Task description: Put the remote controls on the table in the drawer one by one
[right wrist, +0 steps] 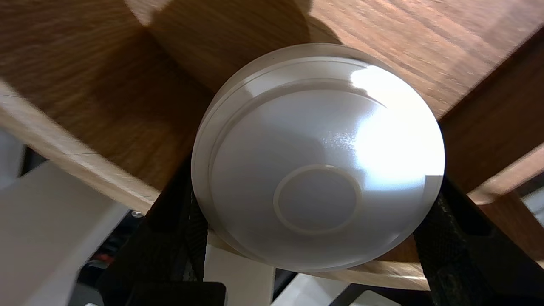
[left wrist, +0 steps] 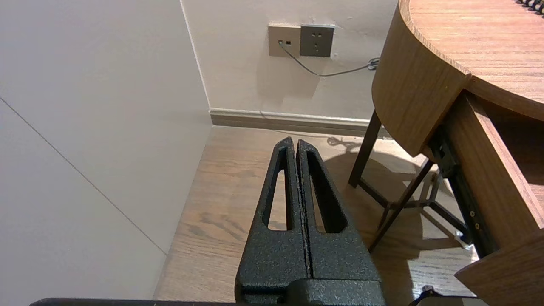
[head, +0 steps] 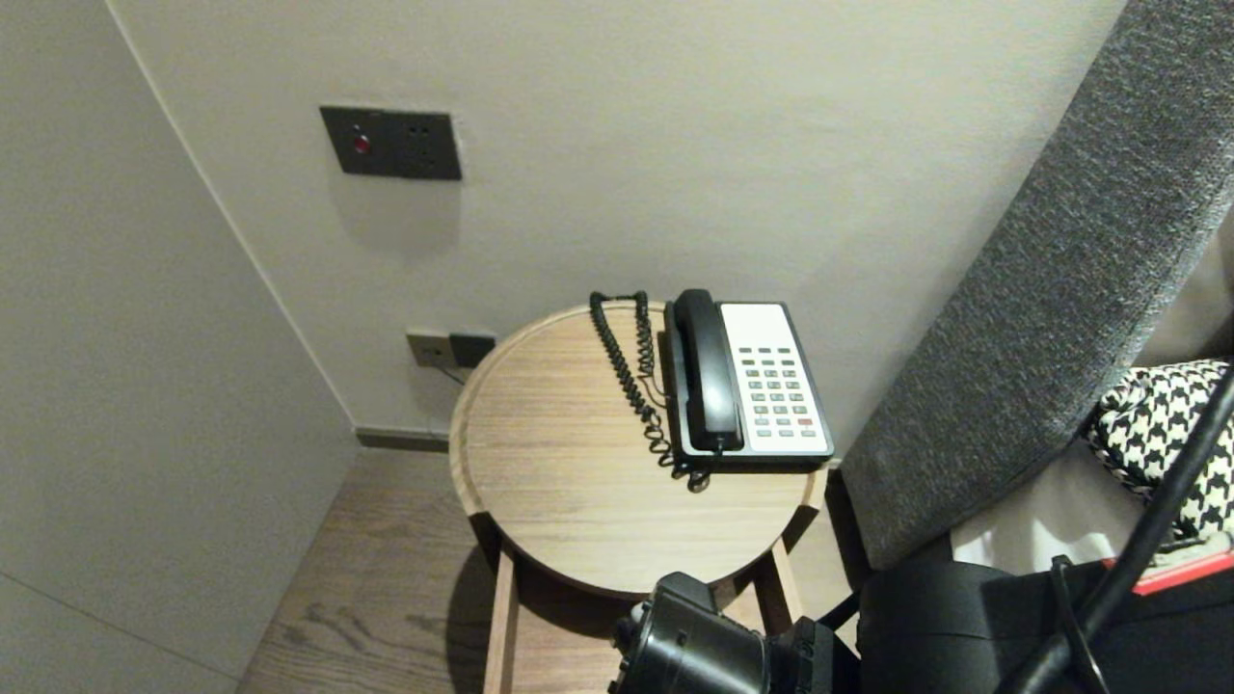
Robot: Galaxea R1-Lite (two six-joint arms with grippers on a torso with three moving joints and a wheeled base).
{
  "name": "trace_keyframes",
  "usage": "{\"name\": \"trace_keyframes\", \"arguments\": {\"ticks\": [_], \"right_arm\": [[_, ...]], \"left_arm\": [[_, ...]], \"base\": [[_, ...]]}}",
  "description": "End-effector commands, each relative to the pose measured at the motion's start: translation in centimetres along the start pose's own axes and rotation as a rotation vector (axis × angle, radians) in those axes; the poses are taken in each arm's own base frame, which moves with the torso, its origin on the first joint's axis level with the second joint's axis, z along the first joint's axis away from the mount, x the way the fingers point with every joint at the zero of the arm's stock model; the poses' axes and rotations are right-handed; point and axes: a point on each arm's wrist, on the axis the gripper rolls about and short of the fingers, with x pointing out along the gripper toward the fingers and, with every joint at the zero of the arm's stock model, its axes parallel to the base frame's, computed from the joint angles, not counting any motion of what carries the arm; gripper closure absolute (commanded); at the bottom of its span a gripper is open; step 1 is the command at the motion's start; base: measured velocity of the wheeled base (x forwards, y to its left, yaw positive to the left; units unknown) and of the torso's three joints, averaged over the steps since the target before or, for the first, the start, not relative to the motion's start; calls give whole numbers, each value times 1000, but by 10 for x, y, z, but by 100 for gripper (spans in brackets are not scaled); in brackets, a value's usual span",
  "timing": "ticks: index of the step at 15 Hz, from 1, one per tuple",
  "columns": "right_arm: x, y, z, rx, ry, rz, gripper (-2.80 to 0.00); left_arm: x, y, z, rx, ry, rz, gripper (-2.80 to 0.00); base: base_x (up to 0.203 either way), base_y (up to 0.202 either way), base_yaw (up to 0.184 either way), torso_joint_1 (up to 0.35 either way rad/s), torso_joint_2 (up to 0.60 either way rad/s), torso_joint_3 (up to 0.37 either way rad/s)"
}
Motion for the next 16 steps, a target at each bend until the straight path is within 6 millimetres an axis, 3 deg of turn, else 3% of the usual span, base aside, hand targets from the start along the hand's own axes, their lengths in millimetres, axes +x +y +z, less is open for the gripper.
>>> {"name": "trace_keyframes", "arguments": {"ticks": [1, 9, 16], "right_arm": [[2, 0, 2, -4, 9, 4, 0], [7, -1, 12, -39, 3, 142, 0], [22, -9, 22, 2, 13, 124, 0]], "left_arm": [[0, 0, 0, 0, -3, 1, 0], [0, 0, 0, 0, -2, 1, 0], [0, 0, 0, 0, -2, 1, 0]], "base": [[0, 0, 0, 0, 0, 0], [0, 0, 0, 0, 0, 0], [0, 0, 0, 0, 0, 0]]}}
